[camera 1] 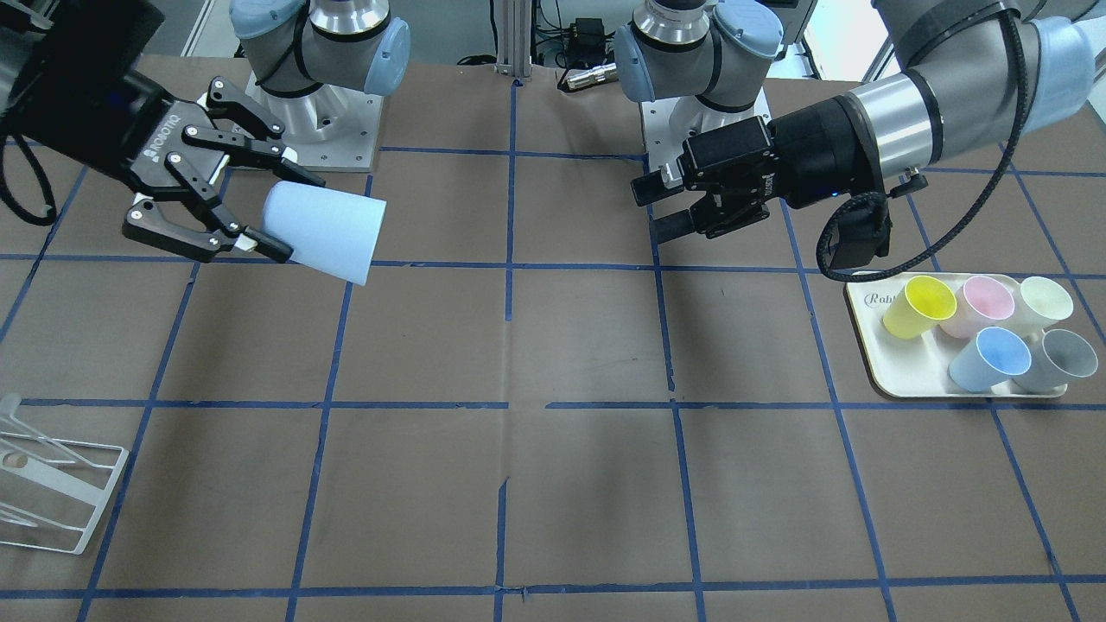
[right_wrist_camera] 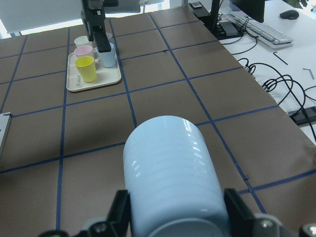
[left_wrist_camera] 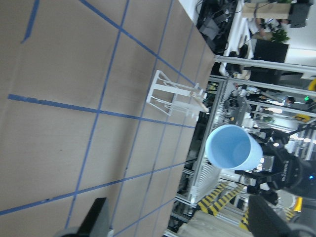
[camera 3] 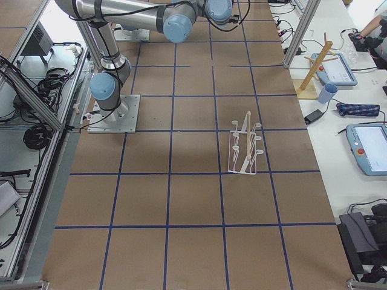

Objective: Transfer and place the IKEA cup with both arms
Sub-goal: 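Carry the cup toward the left gripper while the left gripper reaches to its rim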

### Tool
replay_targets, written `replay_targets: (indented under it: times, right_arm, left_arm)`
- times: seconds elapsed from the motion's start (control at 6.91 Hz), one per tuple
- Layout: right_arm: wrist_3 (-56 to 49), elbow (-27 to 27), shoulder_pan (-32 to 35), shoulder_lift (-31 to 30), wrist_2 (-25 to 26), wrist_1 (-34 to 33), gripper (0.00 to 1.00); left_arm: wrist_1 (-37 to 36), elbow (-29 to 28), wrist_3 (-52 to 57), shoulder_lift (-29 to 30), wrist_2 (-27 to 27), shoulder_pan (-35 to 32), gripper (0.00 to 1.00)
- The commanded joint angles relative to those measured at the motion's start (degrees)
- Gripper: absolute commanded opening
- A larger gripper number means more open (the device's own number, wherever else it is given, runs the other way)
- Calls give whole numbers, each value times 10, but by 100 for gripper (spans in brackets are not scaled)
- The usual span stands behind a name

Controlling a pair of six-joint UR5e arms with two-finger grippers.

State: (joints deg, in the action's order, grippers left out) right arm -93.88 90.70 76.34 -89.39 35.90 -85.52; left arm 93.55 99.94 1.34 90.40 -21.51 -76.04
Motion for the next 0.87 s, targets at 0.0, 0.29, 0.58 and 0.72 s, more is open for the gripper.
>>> replay_targets:
  times: [0.0,0.29,0.58,0.72]
  right_arm:
    - [-24,2,49,1,-31,-2,14]
    - [-23,2,80,4,-63,-8,14]
    - [-19,2,95,5,-95,-9,16]
    - [-19,1,99,5,-99,-10,16]
  left_arm:
    - [0,35,-4,-2,121,8,100]
    - [0,35,-45,-10,193,2,100]
    - [1,45,-63,-30,220,-14,100]
    - [-1,65,-63,-37,222,-37,100]
